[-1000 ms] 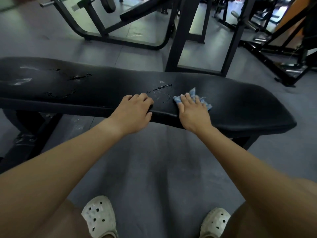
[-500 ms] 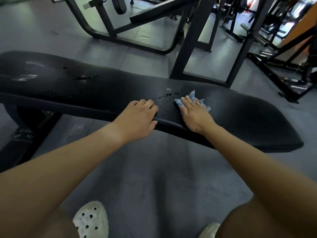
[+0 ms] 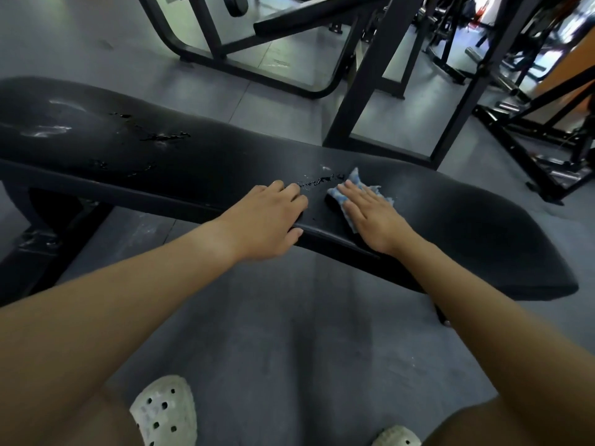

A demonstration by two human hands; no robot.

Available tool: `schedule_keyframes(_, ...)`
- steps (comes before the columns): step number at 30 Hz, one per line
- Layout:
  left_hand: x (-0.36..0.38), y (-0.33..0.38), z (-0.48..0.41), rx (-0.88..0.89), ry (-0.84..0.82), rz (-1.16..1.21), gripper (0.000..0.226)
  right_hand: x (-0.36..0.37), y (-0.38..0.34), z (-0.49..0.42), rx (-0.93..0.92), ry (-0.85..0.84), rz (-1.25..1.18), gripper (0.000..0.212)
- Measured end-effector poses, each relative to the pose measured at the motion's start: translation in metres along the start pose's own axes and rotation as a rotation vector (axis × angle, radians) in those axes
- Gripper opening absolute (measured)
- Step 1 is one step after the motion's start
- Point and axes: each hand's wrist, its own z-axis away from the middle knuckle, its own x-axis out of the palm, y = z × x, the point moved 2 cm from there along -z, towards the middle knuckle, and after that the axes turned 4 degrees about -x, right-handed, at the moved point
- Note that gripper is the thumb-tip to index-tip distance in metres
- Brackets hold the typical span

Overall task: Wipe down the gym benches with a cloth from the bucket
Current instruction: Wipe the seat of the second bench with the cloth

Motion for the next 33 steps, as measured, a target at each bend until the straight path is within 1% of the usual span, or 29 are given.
schedule_keyframes(2,0.000,-0.001,0.000,0.002,0.002,-0.001,0.041,0.003,0.000,-0.004,0.057,0.040,0.017,0.053)
schedule_keyframes(4,-0.001,-0.002,0.001,0.005,0.003,0.019,0.042,0.008,-0.009,0.001,0.047,0.041,0.028,0.055)
schedule_keyframes(6,-0.002,-0.003,0.001,0.002,-0.003,0.041,0.042,0.014,-0.018,0.012,-0.014,0.033,0.032,0.056)
schedule_keyframes(8,-0.003,-0.005,0.000,0.002,0.000,0.056,0.041,0.018,-0.029,0.024,-0.088,0.063,0.046,0.056)
schedule_keyframes(11,-0.002,-0.003,0.001,-0.007,0.012,0.079,0.036,0.030,-0.043,0.043,-0.220,0.138,0.163,0.056)
schedule_keyframes(13,0.000,-0.001,0.002,-0.014,0.015,0.071,0.035,0.034,-0.044,0.050,-0.311,0.151,0.211,0.056)
schedule_keyframes(16,0.002,0.001,0.003,-0.025,0.002,0.042,0.039,0.026,-0.030,0.054,-0.417,0.135,0.218,0.054)
schedule_keyframes(20,0.002,-0.003,0.006,-0.016,-0.026,0.051,0.041,0.017,-0.018,0.064,-0.450,0.182,0.238,0.046)
schedule_keyframes(25,0.000,-0.007,0.008,-0.030,-0.058,0.082,0.036,0.028,-0.033,0.060,-0.479,0.312,0.293,0.019)
schedule_keyframes(28,-0.002,-0.005,0.008,-0.041,-0.075,0.080,0.038,0.041,-0.049,0.049,-0.500,0.306,0.329,0.012)
schedule_keyframes(30,-0.004,-0.003,0.008,-0.051,-0.075,0.091,0.035,0.042,-0.055,0.043,-0.539,0.297,0.321,0.008)
schedule_keyframes(33,-0.007,0.000,0.007,-0.070,-0.070,0.109,0.032,0.032,-0.047,0.043,-0.614,0.248,0.332,0.011)
